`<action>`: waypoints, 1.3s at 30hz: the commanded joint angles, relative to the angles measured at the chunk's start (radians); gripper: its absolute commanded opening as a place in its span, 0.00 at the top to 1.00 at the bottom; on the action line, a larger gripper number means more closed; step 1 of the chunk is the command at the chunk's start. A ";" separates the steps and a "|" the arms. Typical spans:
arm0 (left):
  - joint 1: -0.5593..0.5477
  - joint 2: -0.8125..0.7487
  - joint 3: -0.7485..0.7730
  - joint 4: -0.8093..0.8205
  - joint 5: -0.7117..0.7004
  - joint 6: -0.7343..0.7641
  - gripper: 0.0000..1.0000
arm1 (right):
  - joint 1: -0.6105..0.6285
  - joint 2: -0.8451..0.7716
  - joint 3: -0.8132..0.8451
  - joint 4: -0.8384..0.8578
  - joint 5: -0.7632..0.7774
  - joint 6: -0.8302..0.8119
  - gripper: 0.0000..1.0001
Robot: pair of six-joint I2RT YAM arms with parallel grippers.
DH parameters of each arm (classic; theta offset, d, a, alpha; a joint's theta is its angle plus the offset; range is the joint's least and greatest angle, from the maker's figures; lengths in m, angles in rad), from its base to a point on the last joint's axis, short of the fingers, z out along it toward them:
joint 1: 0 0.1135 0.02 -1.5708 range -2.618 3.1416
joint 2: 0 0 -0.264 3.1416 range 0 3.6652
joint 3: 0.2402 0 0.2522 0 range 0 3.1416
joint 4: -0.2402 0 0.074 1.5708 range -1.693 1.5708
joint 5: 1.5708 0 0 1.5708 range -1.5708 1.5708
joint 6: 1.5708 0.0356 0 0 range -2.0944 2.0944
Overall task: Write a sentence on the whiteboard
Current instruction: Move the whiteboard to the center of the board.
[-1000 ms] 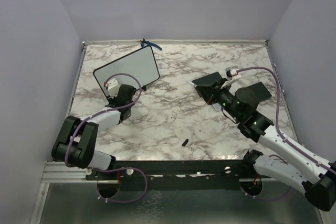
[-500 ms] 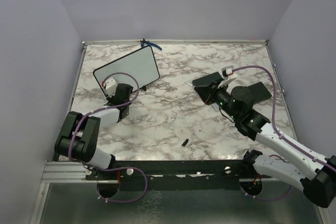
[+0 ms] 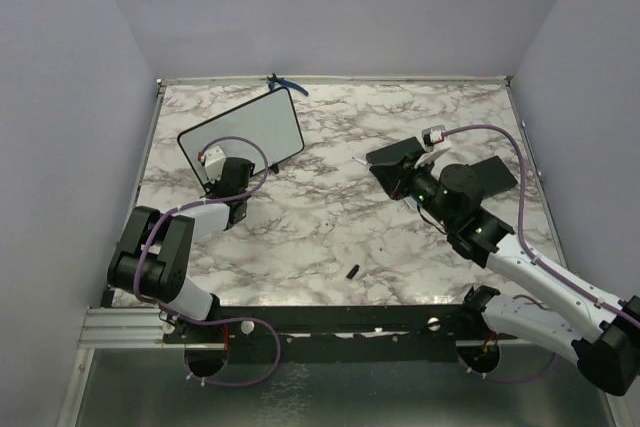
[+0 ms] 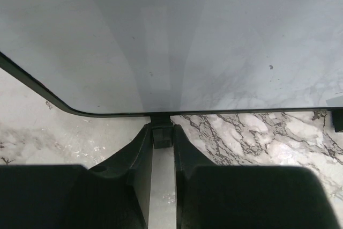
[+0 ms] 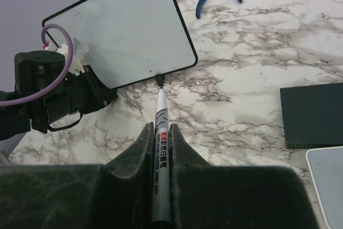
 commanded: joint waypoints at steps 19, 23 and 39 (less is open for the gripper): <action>-0.049 -0.035 -0.028 0.013 0.102 0.077 1.00 | 0.006 -0.008 -0.004 -0.002 0.007 0.013 1.00; -0.080 -0.044 -0.040 0.012 0.093 0.082 1.00 | 0.006 -0.009 -0.005 0.001 0.003 0.015 1.00; -0.342 0.017 -0.004 0.017 0.034 -0.021 1.00 | 0.005 -0.018 -0.003 0.002 -0.003 0.033 1.00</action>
